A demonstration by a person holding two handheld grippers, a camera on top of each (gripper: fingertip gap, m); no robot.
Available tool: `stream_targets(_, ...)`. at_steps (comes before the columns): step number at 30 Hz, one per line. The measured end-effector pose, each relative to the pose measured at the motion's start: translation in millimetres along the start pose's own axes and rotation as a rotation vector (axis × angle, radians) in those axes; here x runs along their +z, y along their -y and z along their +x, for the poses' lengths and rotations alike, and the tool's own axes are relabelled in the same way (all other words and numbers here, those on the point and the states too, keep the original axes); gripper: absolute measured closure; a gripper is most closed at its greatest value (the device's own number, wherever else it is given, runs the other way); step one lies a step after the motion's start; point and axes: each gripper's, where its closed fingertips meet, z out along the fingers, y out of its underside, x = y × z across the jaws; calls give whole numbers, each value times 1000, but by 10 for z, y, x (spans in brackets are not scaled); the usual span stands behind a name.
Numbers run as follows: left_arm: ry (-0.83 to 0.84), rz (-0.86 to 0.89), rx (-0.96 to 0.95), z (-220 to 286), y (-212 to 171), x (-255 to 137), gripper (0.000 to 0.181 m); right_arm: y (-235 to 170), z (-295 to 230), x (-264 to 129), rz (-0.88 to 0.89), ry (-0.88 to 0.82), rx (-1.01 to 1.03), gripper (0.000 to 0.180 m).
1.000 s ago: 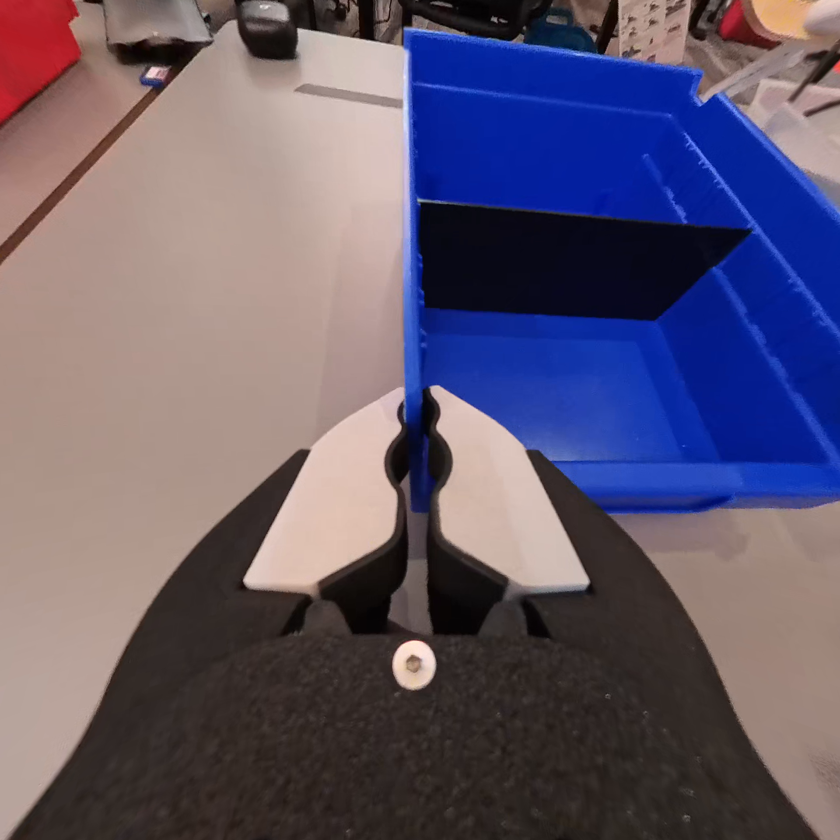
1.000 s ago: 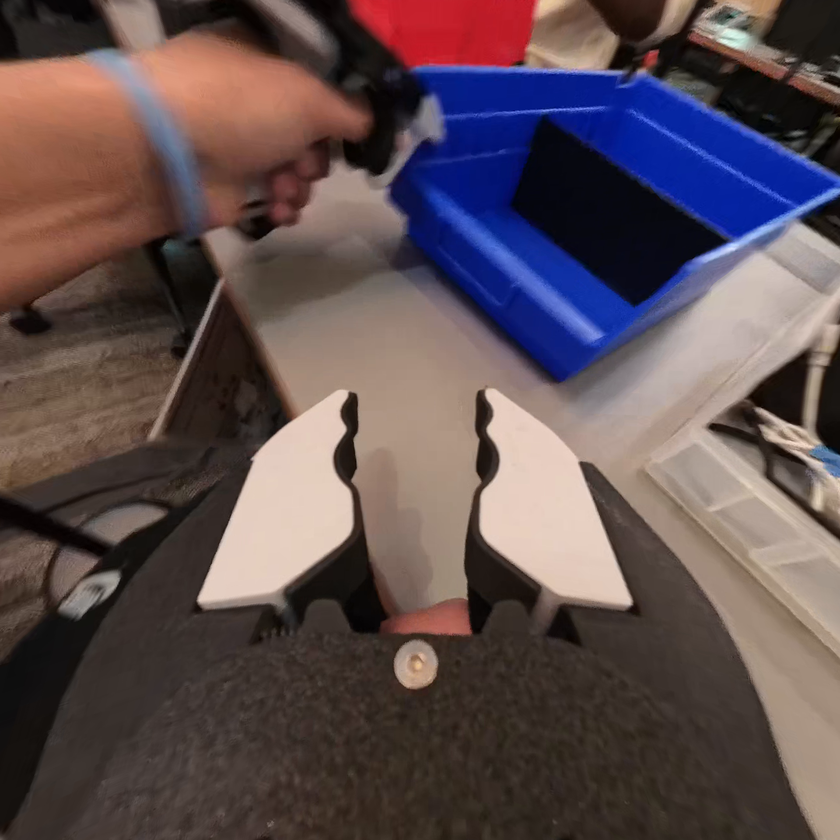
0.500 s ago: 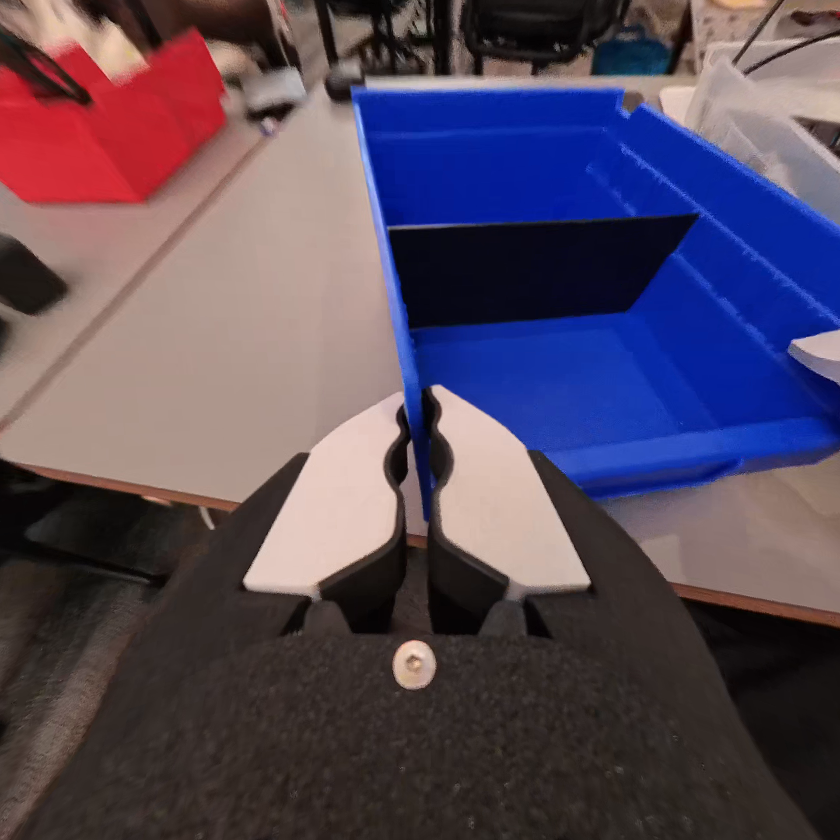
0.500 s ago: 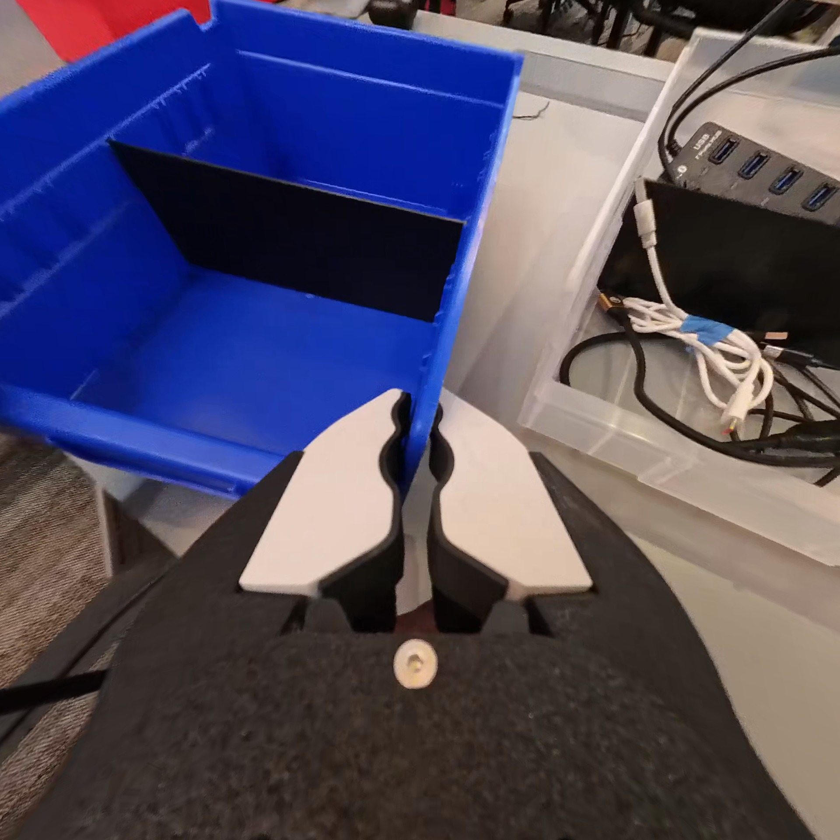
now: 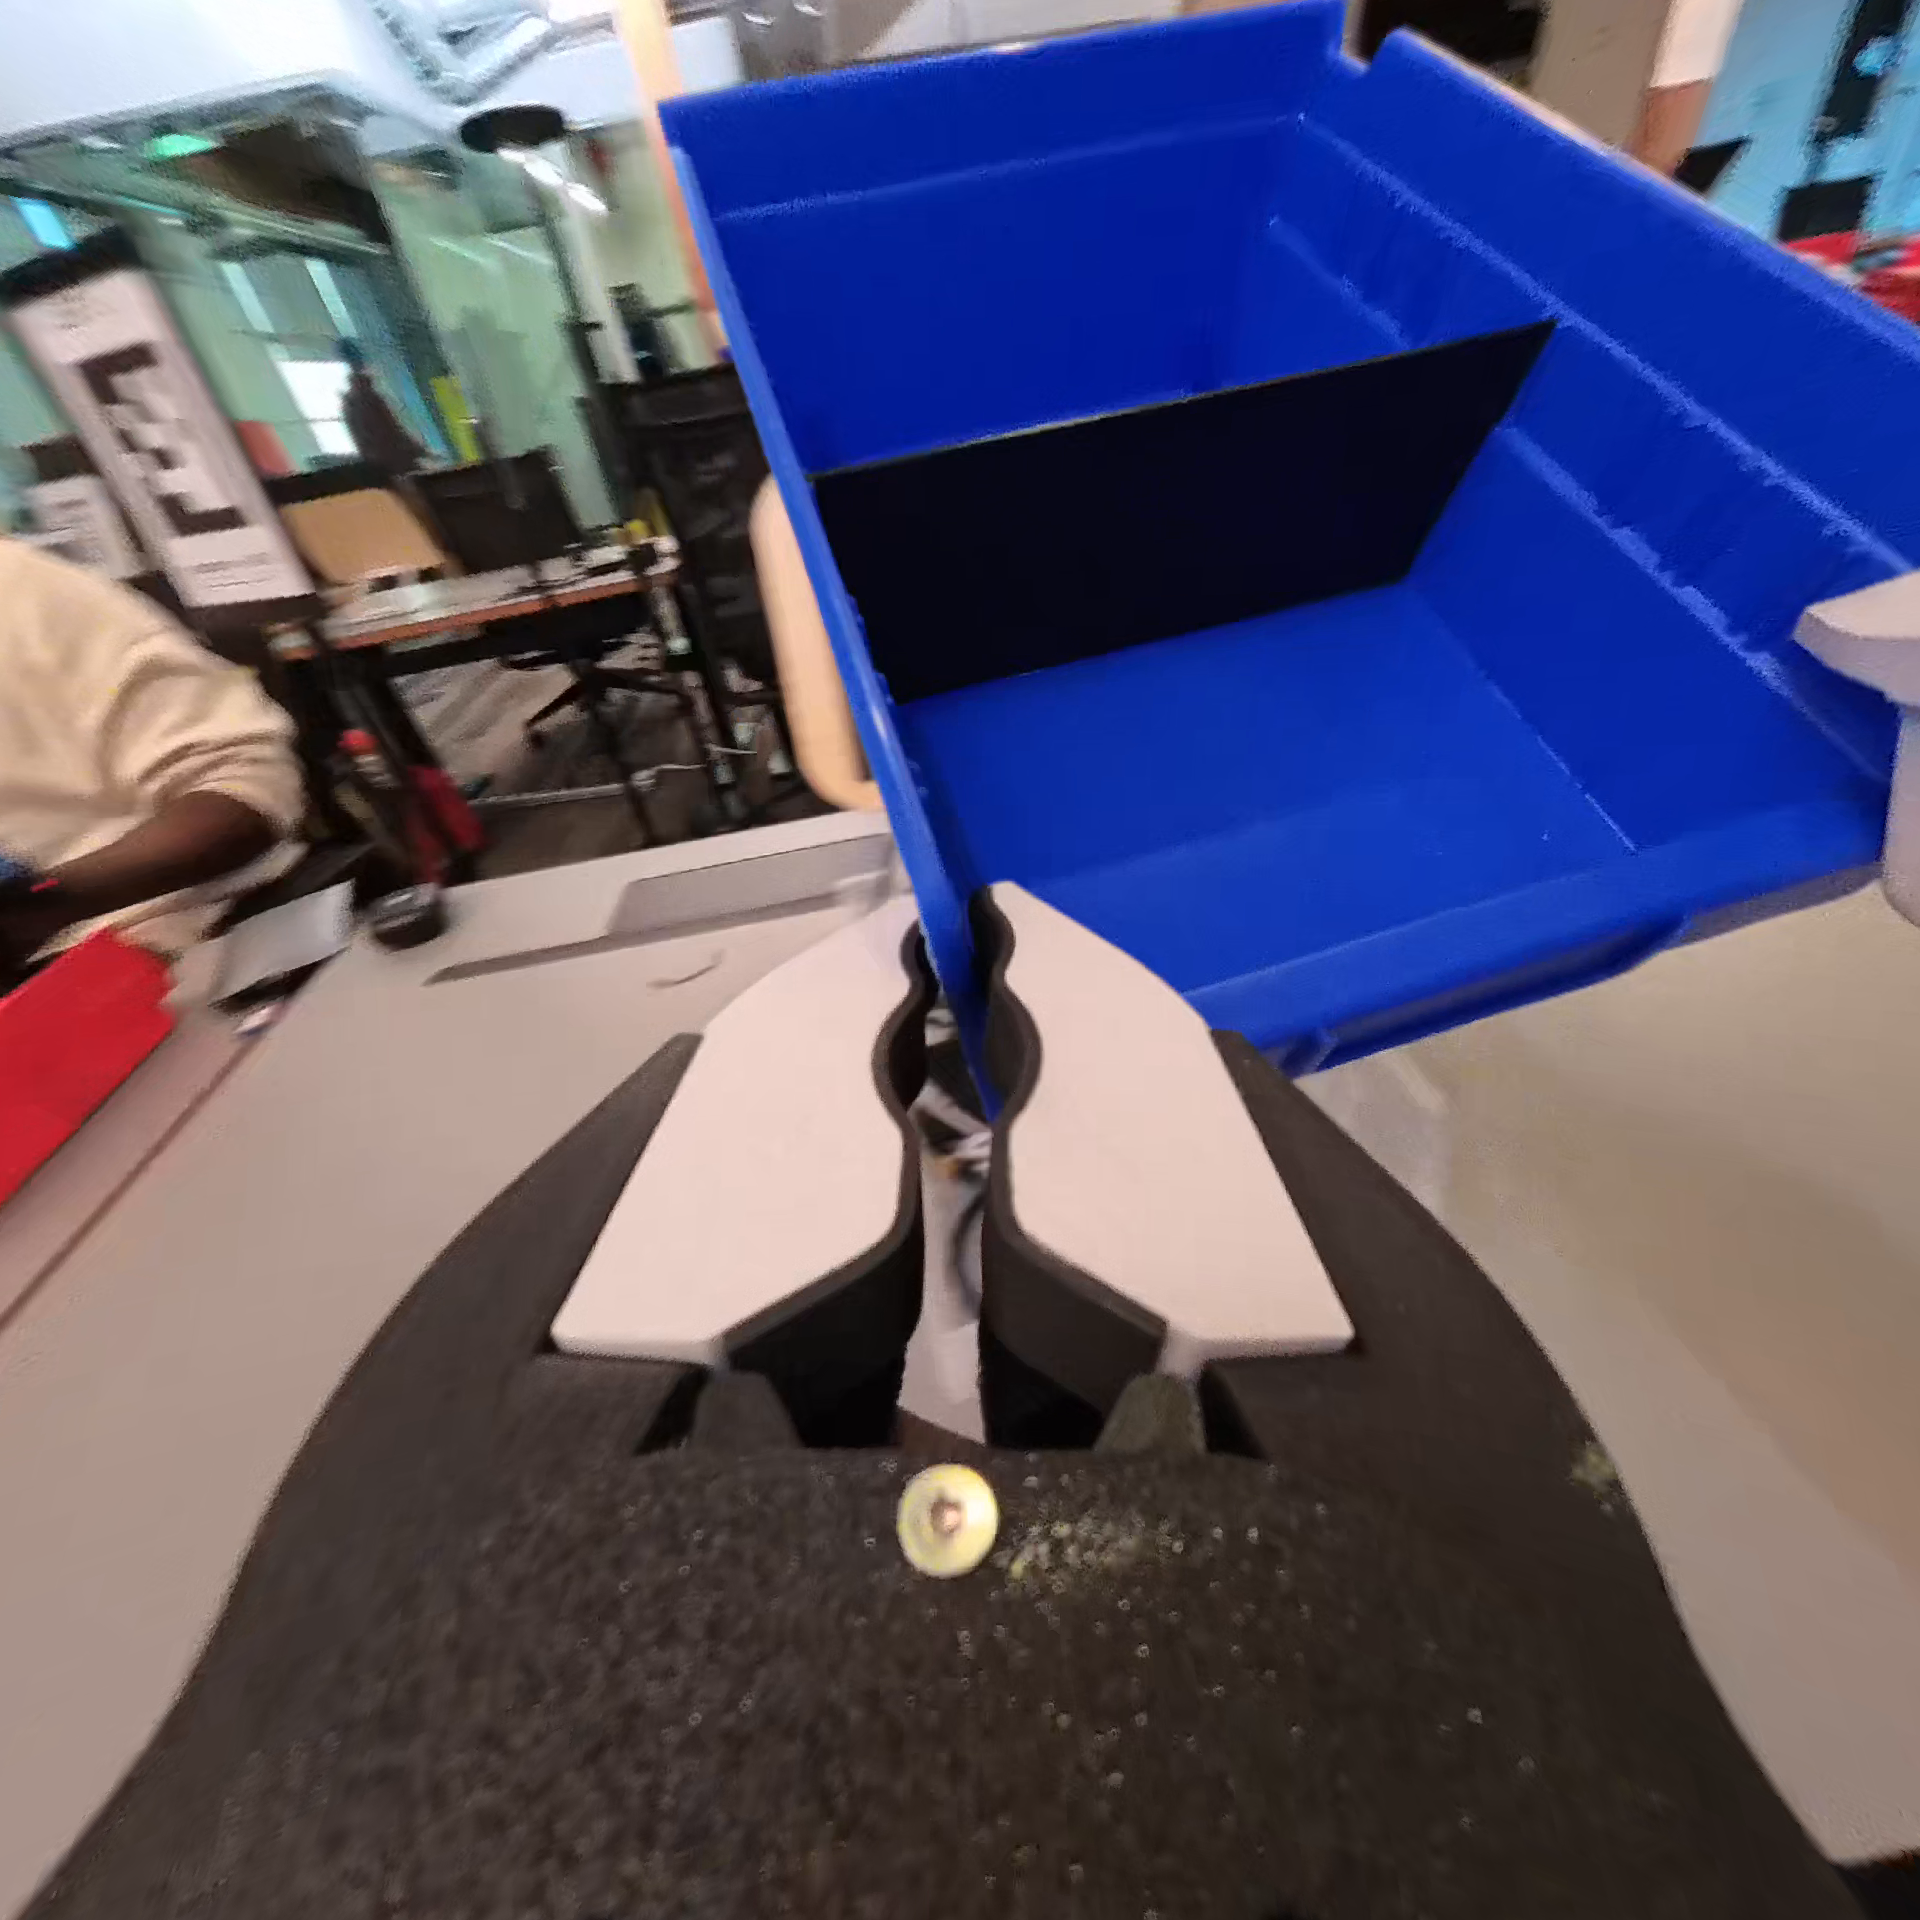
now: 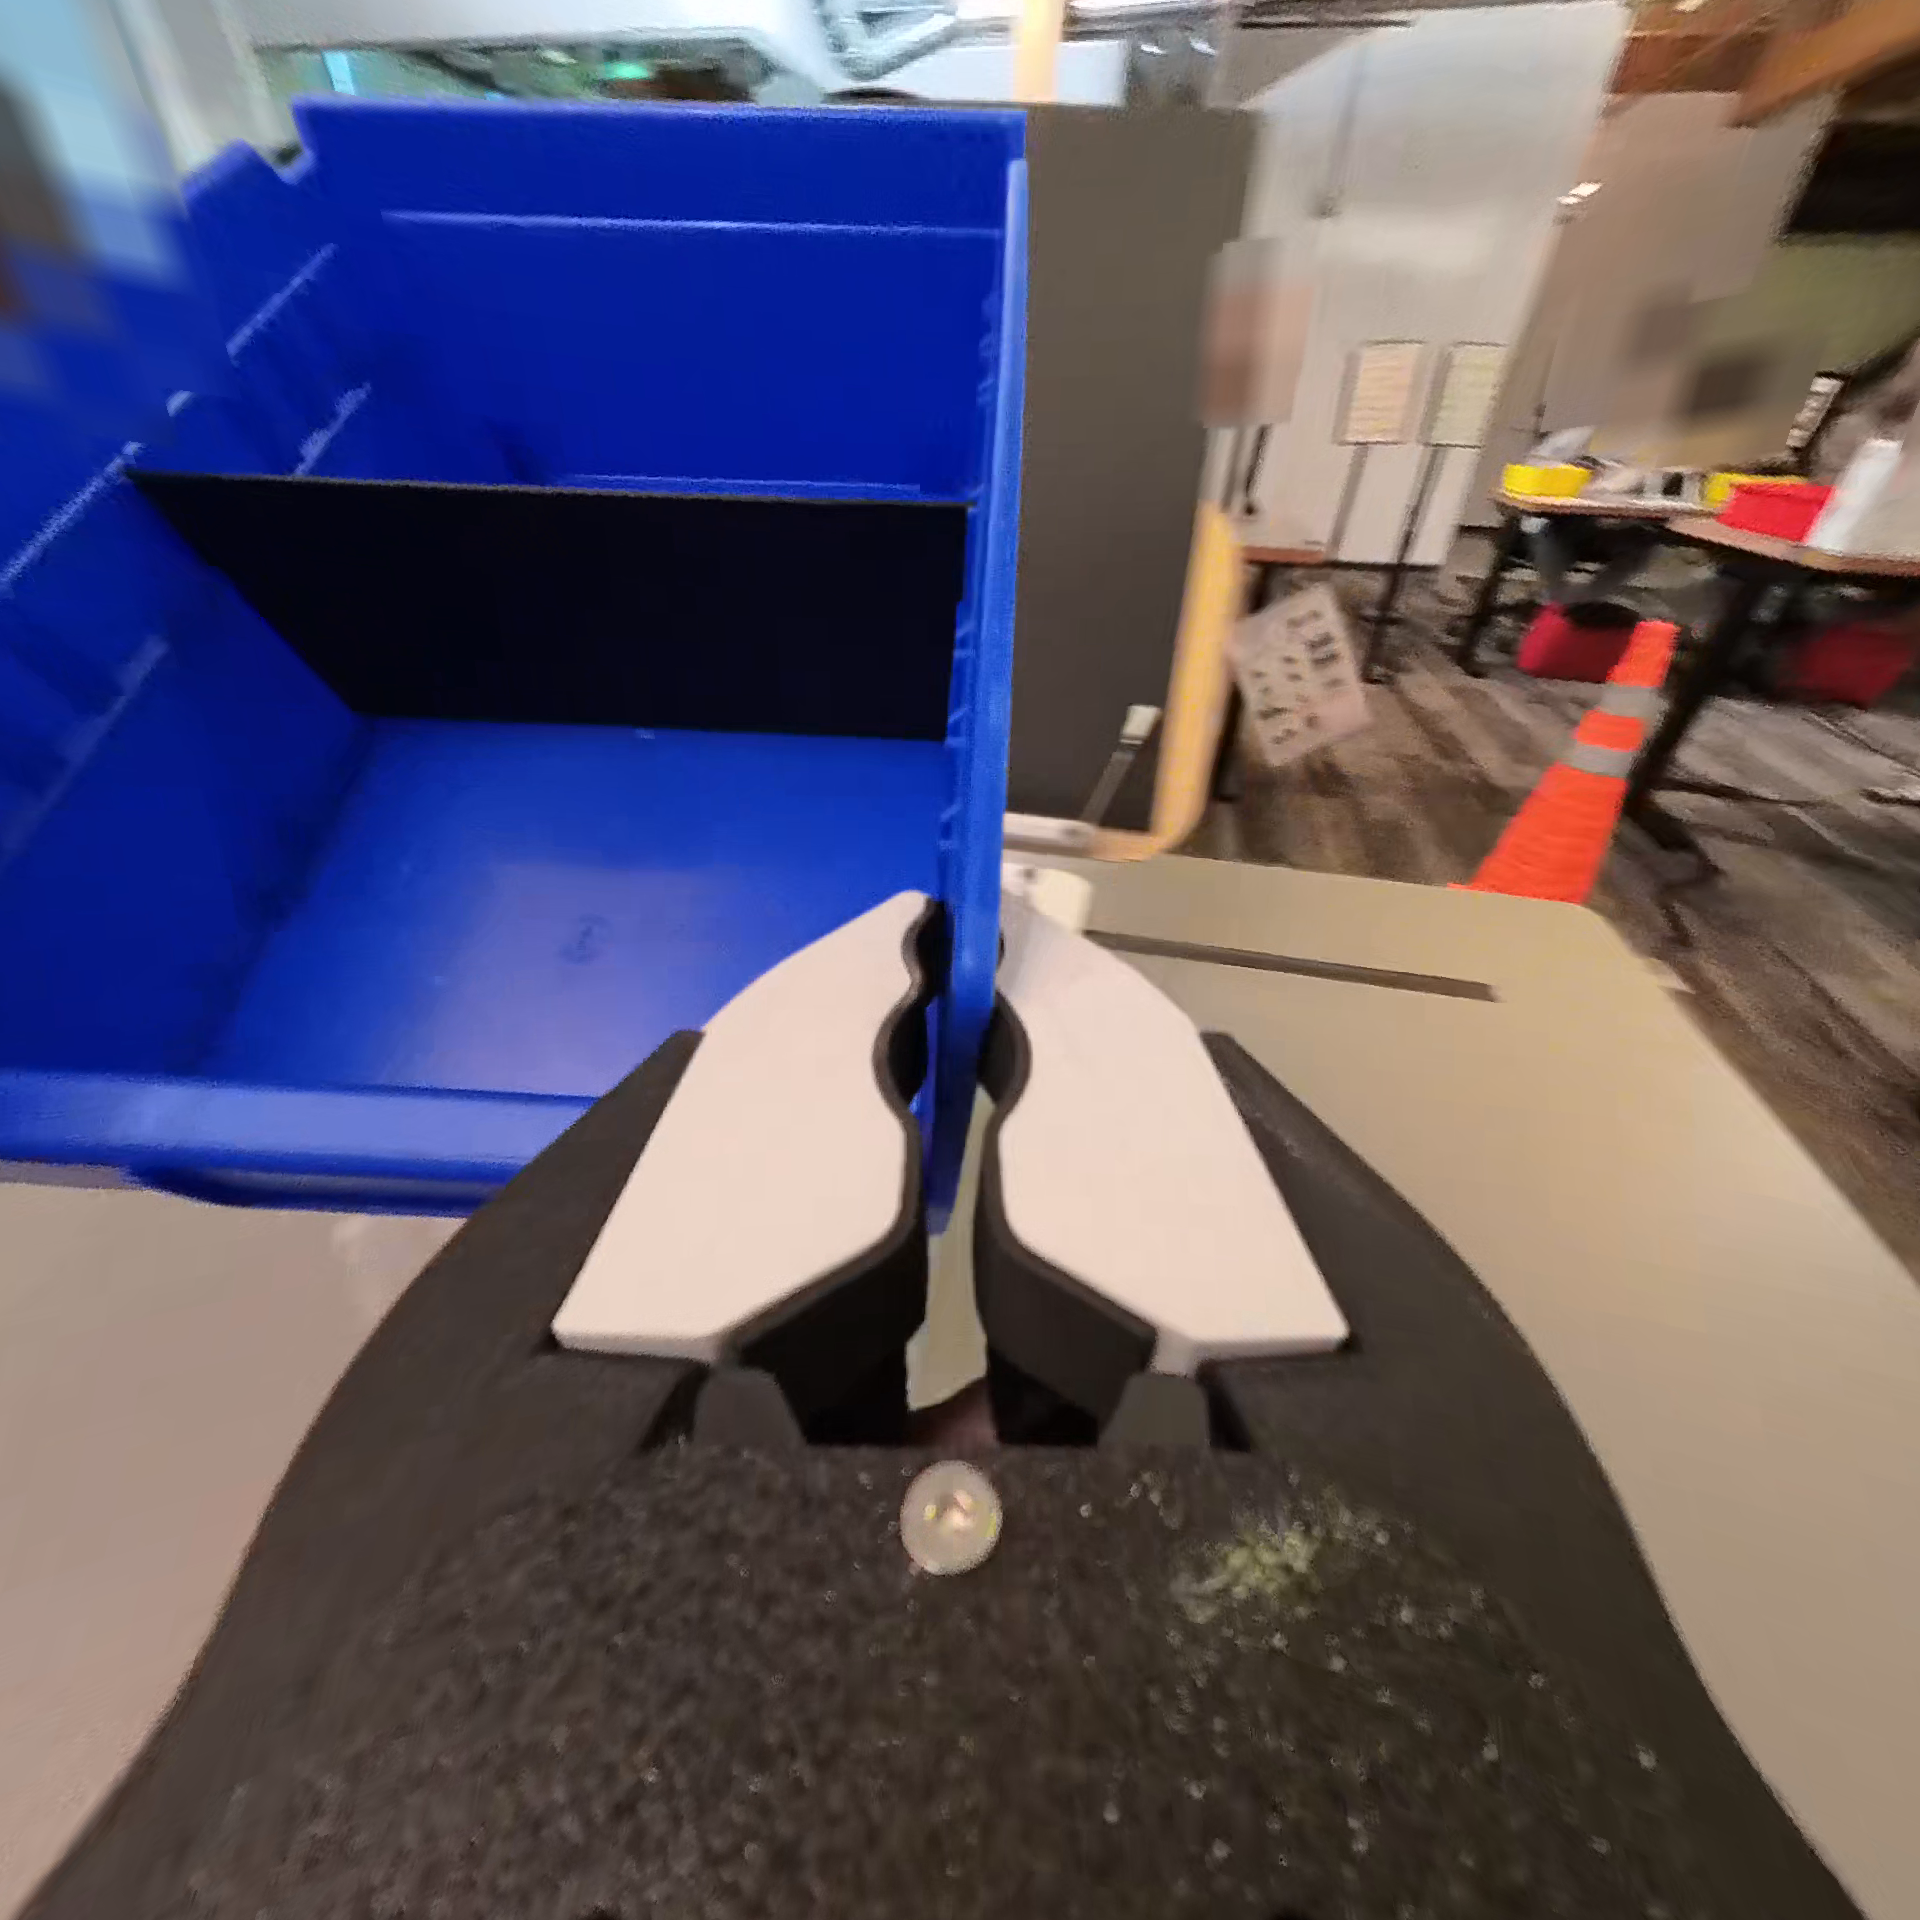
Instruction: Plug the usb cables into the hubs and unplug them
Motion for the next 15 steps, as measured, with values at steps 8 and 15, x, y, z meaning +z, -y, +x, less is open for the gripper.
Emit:
stream_targets(8,-204,-156,102,2346,-365,1133,175,-1001,2477,106,-192,-195,57,176)
stream_targets(15,-284,-311,55,2939,-1225,1531,175,-1951,2985,183,-396,-180,67,177)
